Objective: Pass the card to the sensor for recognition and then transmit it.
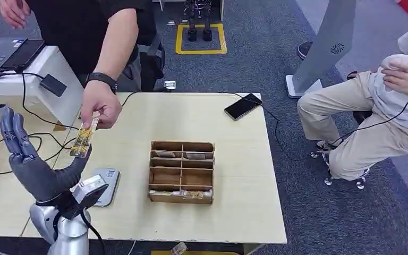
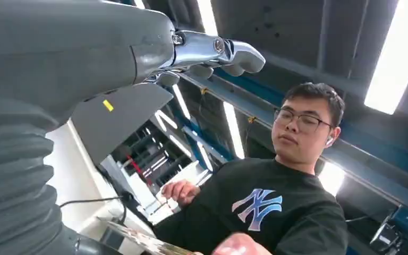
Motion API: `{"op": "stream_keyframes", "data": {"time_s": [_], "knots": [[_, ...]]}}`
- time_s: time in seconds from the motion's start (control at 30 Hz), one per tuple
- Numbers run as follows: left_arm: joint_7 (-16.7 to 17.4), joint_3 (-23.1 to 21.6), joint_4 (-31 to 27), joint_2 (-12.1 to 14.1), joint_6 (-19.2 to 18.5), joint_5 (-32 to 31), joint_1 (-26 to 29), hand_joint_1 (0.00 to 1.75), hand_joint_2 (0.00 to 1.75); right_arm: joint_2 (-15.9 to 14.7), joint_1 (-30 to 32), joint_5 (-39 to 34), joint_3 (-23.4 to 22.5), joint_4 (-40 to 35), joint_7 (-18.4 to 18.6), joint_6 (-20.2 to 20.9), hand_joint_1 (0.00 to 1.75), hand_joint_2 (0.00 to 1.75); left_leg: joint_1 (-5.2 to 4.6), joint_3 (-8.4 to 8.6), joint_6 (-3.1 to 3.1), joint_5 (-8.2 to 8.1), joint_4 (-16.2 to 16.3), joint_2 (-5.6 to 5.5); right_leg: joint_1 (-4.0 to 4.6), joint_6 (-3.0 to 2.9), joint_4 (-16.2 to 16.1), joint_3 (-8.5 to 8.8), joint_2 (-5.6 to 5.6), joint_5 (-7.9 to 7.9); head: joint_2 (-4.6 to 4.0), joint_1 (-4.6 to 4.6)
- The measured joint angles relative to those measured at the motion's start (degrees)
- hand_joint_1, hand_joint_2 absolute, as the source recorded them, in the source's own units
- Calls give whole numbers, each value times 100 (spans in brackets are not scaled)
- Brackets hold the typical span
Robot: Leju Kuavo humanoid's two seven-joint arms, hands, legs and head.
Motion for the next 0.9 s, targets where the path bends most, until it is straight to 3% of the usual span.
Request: {"op": "stream_keyframes", "data": {"time_s": [0.3,0.33,0.37,0.4,0.9], "knots": [[0,293,371,-17,2,-537,-215,0,175,0,-16,-2,0,50,-41,0,0,175,1,-1,0,0,0,0,0,0,0,0,0,0,0,-2],[0,319,402,-22,2,-539,-235,10,175,0,-16,-2,0,52,-44,0,0,175,1,-1,0,0,0,0,0,0,0,0,0,0,0,0],[0,339,435,-26,2,-544,-256,115,175,0,-16,-2,0,57,-41,0,0,175,1,-1,0,0,0,0,0,0,0,0,0,0,0,-2],[0,354,474,-31,2,-552,-279,175,175,0,-17,-4,0,59,-44,0,0,175,0,-1,0,0,0,0,0,0,0,0,0,0,0,0],[0,441,1097,-55,2,-238,-402,175,175,0,-34,-245,0,48,76,0,0,175,0,-2,0,-1,0,1,0,0,0,-3,5,0,0,-2]]}}
